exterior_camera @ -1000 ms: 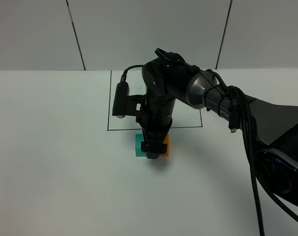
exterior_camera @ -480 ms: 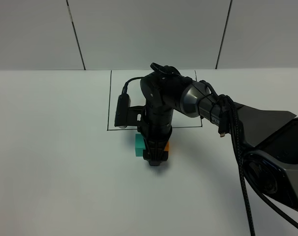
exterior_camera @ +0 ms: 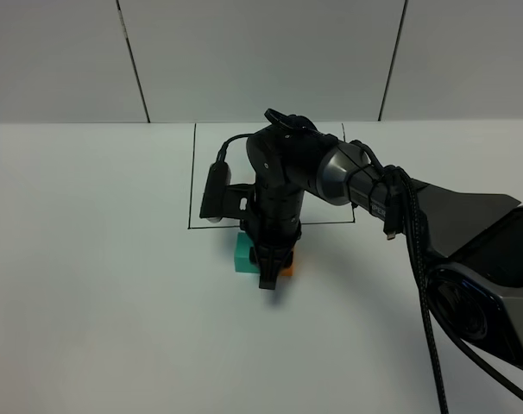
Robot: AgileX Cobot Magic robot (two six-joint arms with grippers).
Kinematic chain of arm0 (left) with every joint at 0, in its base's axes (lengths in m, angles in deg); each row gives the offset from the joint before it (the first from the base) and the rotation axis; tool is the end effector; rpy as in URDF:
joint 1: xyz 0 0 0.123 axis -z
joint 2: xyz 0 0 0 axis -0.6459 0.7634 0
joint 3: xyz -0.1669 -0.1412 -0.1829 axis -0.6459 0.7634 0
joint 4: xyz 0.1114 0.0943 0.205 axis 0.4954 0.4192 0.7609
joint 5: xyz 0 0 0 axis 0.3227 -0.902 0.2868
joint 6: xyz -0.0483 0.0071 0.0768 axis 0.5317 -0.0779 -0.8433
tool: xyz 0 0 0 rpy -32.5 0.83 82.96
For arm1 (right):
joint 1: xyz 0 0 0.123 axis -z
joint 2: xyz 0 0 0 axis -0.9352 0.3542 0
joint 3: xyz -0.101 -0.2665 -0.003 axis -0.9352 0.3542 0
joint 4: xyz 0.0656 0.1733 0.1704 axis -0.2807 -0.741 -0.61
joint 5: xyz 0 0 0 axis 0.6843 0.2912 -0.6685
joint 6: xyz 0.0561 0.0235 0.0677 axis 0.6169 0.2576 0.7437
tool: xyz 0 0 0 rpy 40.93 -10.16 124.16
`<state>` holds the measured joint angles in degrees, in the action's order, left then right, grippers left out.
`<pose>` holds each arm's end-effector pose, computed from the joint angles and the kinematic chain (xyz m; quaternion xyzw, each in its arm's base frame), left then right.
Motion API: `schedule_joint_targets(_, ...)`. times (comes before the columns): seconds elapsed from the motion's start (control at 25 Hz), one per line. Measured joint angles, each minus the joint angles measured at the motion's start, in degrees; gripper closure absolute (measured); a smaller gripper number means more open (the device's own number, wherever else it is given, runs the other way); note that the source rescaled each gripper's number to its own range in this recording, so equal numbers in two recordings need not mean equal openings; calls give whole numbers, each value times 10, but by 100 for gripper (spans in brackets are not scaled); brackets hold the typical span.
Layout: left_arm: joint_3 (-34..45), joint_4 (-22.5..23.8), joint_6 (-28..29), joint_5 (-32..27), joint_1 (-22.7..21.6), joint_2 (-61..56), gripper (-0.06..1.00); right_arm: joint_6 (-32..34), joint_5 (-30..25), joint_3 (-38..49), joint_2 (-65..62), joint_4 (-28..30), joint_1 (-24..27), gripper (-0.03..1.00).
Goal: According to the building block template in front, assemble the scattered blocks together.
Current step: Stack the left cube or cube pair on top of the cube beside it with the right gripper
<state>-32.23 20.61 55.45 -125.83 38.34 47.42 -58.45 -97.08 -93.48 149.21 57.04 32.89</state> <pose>-0.0061 -0.0079 0.2805 0.0162 0.8457 -0.0224 0.5329 0.4054 0.2995 0.1246 -0.6378 0.7653 -0.0014 0.0866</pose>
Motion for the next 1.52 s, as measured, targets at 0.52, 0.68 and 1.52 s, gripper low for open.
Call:
schedule_joint_targets(0.52,0,0,0,0,0,0,29,626,-69,-1,-76,-6,2,95)
schedule_joint_targets(0.68,0,0,0,0,0,0,29,725,-67,-1,-67,-5,2,95)
schedule_joint_targets(1.52,0,0,0,0,0,0,29,841,-76,-1,-13,32,-29,96)
